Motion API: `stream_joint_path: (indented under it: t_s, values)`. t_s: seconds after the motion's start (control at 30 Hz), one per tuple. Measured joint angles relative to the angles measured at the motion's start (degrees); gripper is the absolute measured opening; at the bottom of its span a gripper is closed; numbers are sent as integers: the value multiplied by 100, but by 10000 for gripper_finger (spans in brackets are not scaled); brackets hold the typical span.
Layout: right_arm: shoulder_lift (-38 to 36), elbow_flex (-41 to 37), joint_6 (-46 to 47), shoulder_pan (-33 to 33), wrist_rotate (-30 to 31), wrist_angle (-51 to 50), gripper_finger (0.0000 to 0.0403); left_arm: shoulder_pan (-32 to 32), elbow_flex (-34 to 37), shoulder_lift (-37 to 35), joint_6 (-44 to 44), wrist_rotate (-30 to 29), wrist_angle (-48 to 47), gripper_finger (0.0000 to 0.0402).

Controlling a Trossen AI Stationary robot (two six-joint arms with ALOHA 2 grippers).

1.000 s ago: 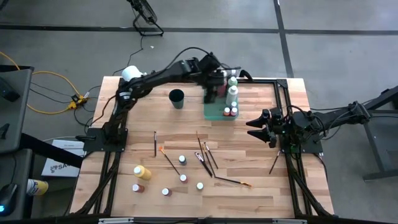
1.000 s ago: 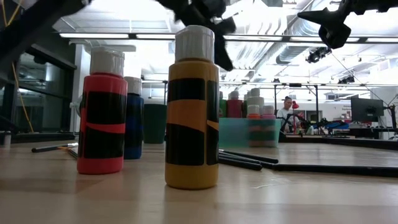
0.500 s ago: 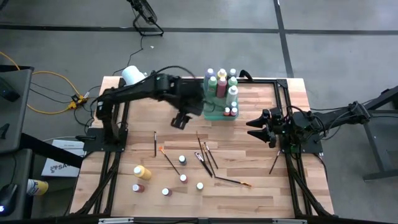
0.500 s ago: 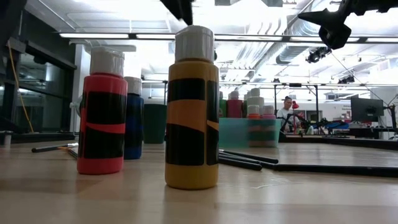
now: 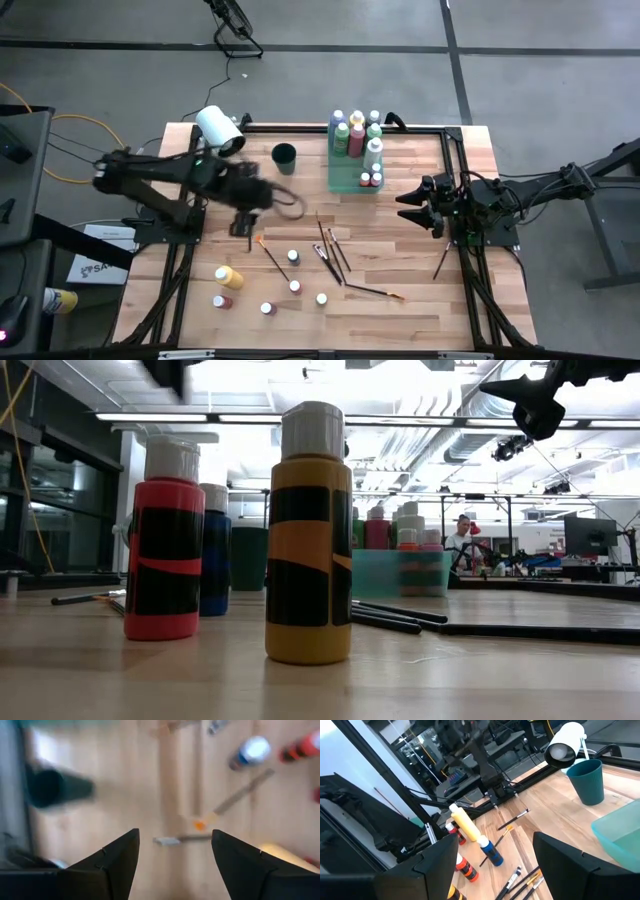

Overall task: Pick & Place Paint Supplies
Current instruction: Put the yellow big paint bottle into the green bin

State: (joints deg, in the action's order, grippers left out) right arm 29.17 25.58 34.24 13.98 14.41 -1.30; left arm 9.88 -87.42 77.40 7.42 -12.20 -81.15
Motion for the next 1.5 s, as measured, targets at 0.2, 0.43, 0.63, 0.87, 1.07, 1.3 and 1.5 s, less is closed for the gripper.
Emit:
stream_joint_path:
  t_s: [0.2, 0.43, 0.63, 0.87, 1.07, 1.3, 1.5]
  values:
    - [2, 0, 0, 2, -114, -95, 252, 1146, 1360, -1021, 1923, 605, 629, 242]
    - [0, 0, 0, 0, -125, -153, 252, 2680, 1672, -1265, 2177, 1016, 727, 242]
    - [0, 0, 2, 0, -140, -153, 252, 3515, 1671, -1139, 2423, 834, 695, 242]
    - [2, 0, 15, 0, -153, -151, 252, 3905, 1672, -763, 2589, 394, 591, 242]
    - [2, 0, 39, 2, -153, -151, 252, 3892, 1672, -380, 2570, 367, 598, 242]
    - [1, 0, 44, 1, -153, -149, 252, 3888, 1983, -320, 2744, 445, 1182, 242]
    - [1, 0, 44, 1, -155, -149, 252, 3887, 2059, -342, 2801, 299, 1306, 241]
